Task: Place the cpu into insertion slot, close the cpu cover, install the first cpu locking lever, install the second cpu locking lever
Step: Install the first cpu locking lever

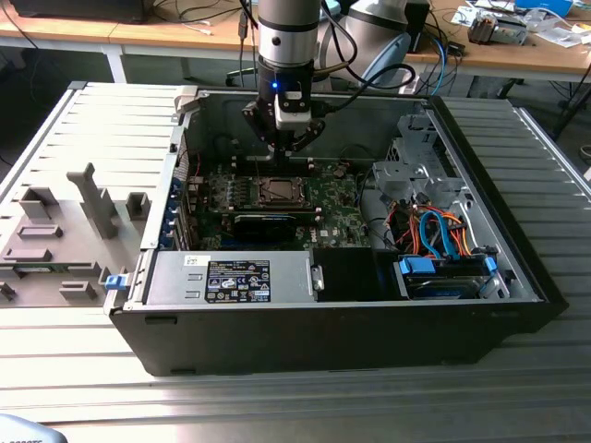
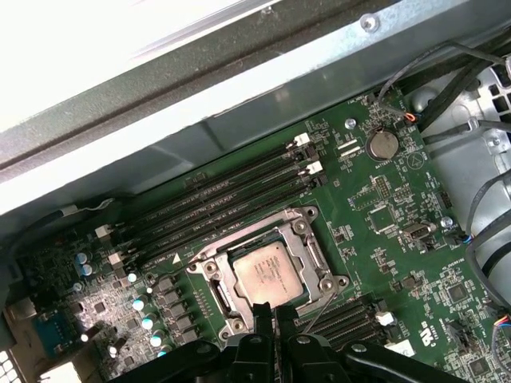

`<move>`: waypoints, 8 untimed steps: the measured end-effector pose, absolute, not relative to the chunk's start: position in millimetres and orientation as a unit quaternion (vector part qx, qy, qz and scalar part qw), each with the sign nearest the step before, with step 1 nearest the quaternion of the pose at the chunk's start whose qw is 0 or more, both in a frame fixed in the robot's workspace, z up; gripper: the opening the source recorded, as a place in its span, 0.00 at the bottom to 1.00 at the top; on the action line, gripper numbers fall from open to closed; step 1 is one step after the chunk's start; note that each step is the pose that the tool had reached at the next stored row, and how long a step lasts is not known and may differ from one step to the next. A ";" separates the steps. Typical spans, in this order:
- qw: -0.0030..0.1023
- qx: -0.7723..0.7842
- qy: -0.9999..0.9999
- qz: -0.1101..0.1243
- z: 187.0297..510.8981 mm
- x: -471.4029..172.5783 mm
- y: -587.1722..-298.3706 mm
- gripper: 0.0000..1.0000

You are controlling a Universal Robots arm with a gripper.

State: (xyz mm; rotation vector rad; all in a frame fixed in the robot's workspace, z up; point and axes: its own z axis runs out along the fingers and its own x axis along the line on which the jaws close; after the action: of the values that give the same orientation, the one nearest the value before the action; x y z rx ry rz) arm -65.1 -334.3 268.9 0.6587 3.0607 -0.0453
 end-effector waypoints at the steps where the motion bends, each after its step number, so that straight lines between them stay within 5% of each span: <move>1: 0.005 0.210 0.978 -0.014 268.9 -65.1 -334.3 0.16; 8: 0.005 0.208 0.978 -0.014 268.9 -65.1 -334.3 0.16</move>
State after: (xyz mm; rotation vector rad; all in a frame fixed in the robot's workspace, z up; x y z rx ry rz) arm -65.1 -334.3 268.9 0.6519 3.0621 -0.0453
